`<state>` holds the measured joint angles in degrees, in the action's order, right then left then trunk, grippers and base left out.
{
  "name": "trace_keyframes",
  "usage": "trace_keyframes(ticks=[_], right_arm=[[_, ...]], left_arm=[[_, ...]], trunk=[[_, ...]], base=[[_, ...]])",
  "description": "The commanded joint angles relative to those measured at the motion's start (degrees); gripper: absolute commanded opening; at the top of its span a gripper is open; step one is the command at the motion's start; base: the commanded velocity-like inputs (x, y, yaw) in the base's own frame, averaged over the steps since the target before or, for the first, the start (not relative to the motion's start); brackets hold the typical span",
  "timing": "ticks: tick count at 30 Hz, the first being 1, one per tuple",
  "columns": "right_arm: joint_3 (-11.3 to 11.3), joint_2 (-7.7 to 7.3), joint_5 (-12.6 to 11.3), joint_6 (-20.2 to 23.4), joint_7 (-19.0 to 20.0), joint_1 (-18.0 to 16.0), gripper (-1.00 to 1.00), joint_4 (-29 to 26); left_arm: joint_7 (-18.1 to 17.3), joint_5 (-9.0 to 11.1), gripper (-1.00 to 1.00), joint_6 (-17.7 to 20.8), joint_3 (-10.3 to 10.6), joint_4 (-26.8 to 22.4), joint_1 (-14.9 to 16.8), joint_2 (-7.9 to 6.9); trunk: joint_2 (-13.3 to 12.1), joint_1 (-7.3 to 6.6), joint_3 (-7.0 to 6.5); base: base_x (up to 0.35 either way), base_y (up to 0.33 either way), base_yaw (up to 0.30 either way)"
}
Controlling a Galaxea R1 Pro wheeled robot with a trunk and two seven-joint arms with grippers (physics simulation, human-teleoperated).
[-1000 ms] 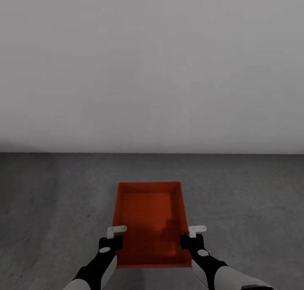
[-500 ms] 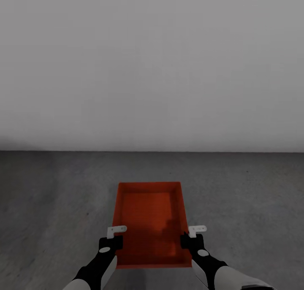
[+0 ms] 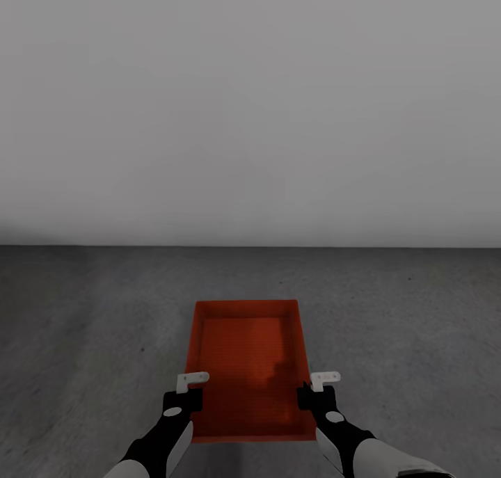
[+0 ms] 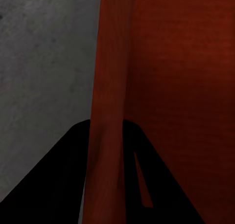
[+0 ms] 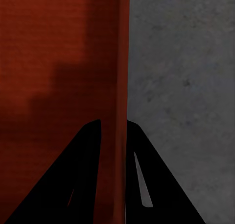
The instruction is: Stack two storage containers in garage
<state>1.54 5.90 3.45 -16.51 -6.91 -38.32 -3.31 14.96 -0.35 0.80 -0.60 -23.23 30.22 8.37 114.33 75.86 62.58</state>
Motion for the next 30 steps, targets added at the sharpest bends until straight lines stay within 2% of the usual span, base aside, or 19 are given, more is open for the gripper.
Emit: trace_keyframes(ticks=[1, 26, 30], right_arm=[[-1.2, -0.01, -0.3, -0.2, -0.5, 0.0, -1.00, 0.1], [-1.2, -0.01, -0.3, -0.2, -0.5, 0.0, -1.00, 0.1], [-1.2, -0.01, -0.3, -0.2, -0.5, 0.0, -1.00, 0.1]], left_arm=[[0.6, -1.0, -1.00, 0.1, -2.2, -2.3, 0.0, -0.46], [0.6, -1.0, -1.00, 0.1, -2.2, -2.4, 0.1, -0.46], [0.6, -1.0, -1.00, 0.1, -2.2, -2.4, 0.1, -0.46]], trunk=[[0.4, 0.22, 0.22], [10.5, 5.71, 4.71], [10.5, 5.71, 4.71]], base=[[0.000, 0.000, 0.000], [0.000, 0.000, 0.000], [0.000, 0.000, 0.000]])
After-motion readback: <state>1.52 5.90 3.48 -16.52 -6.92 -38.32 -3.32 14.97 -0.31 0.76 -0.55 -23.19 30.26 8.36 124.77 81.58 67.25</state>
